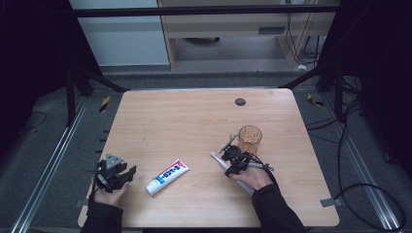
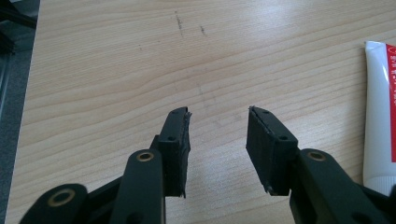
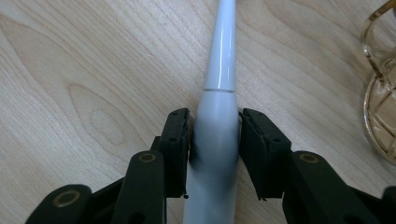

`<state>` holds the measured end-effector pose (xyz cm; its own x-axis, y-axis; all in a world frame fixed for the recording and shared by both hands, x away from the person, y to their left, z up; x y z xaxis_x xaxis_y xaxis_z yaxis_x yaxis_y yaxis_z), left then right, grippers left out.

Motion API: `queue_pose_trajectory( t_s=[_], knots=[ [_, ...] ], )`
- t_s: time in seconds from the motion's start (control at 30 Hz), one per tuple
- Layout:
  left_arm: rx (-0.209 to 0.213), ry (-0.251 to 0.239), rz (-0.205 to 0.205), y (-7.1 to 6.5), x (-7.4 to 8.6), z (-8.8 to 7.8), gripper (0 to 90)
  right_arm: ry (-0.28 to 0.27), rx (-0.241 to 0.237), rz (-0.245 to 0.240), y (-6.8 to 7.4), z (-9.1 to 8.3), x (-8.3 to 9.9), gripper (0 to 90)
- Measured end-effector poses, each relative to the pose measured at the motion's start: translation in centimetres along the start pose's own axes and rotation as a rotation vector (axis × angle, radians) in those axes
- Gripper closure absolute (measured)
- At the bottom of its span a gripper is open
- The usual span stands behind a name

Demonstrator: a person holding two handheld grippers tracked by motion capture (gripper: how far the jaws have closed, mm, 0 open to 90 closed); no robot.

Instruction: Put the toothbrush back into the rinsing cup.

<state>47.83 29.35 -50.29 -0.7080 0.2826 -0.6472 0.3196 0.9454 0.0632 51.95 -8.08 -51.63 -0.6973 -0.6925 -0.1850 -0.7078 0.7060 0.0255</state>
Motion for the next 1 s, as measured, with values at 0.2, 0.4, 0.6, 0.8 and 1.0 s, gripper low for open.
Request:
queue_pose_trajectory(
  t_s=[0.2, 0.4, 0.6, 0.8, 1.0],
  knots=[
    [0.001, 0.000, 0.000, 0.0, 0.0, 0.0, 59.2, 0.000, 0.004, -0.003, 0.1, 0.0, -0.1, 66.6],
    [0.001, -0.001, -0.001, 0.0, 0.0, 0.0, 59.5, 0.006, 0.002, 0.006, 0.1, 0.0, -0.1, 67.2],
    [0.001, 0.000, 0.000, 0.0, 0.0, 0.0, 59.8, -0.010, -0.004, 0.010, 0.3, -0.7, 0.1, 67.5],
    [0.002, -0.001, -0.001, 0.0, 0.0, 0.0, 60.1, -0.072, -0.010, 0.006, 0.3, -2.2, 0.0, 67.6],
    [0.003, -0.001, 0.001, -0.1, 0.0, 0.0, 60.3, -0.110, -0.014, 0.001, 0.5, -3.3, 0.0, 67.7]
  ],
)
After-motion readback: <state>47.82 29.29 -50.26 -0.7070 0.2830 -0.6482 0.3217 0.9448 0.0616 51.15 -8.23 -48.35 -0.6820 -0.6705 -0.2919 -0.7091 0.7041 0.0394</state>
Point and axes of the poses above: each handheld gripper's, and its own axes: z roughly forward along the jaws, x roughly out of its underside, y roughly to its left, the point moved 5 cm from there along z, roughly forward along the jaws, and after that the axes turned 7 degrees about y, right-handed, at the moved point
